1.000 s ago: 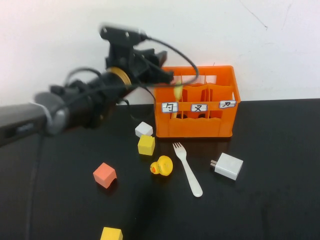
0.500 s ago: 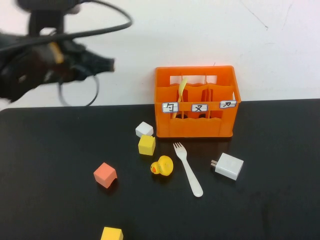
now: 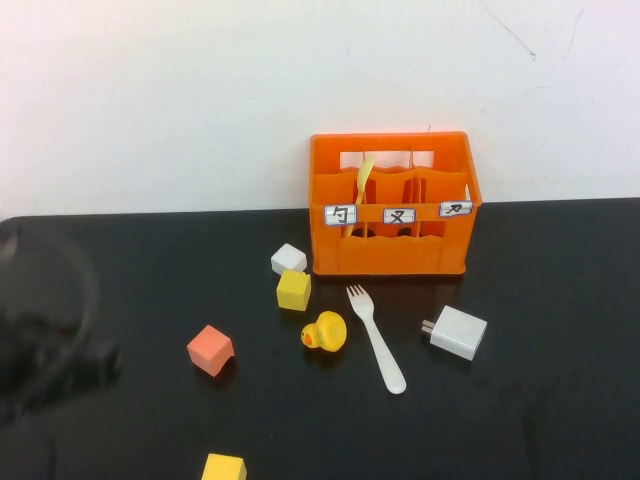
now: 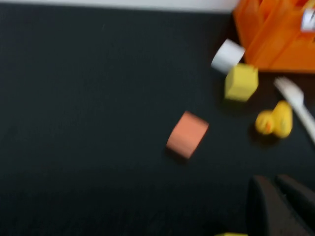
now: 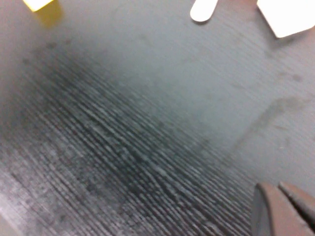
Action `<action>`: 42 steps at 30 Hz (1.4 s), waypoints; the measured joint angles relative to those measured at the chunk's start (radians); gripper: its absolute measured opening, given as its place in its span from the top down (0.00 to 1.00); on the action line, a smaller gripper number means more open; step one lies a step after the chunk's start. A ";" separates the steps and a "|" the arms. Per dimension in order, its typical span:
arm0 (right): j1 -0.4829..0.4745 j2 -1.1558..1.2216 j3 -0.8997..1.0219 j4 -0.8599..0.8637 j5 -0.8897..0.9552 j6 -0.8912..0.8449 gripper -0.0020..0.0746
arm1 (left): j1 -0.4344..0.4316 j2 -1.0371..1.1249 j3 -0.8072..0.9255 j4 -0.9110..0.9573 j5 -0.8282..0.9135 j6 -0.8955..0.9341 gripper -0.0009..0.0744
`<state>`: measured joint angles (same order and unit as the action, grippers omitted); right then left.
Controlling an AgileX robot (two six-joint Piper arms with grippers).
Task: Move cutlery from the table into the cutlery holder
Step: Pick up the fork
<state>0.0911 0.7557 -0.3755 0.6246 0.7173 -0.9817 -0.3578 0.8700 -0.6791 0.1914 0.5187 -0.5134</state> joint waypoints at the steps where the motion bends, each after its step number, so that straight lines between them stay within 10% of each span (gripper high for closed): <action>1: 0.011 0.015 -0.009 0.000 0.002 -0.005 0.98 | 0.000 -0.025 0.026 0.003 0.005 0.000 0.99; 27: 0.491 0.897 -0.587 -0.349 -0.177 0.367 0.98 | 0.000 -0.410 0.268 0.014 0.094 -0.016 0.99; 42: 0.559 1.243 -0.965 -0.532 -0.153 0.563 0.98 | 0.000 -0.410 0.313 0.014 -0.010 -0.061 0.99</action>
<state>0.6499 1.9986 -1.3406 0.0922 0.5646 -0.4183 -0.3578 0.4596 -0.3661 0.2052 0.5092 -0.5748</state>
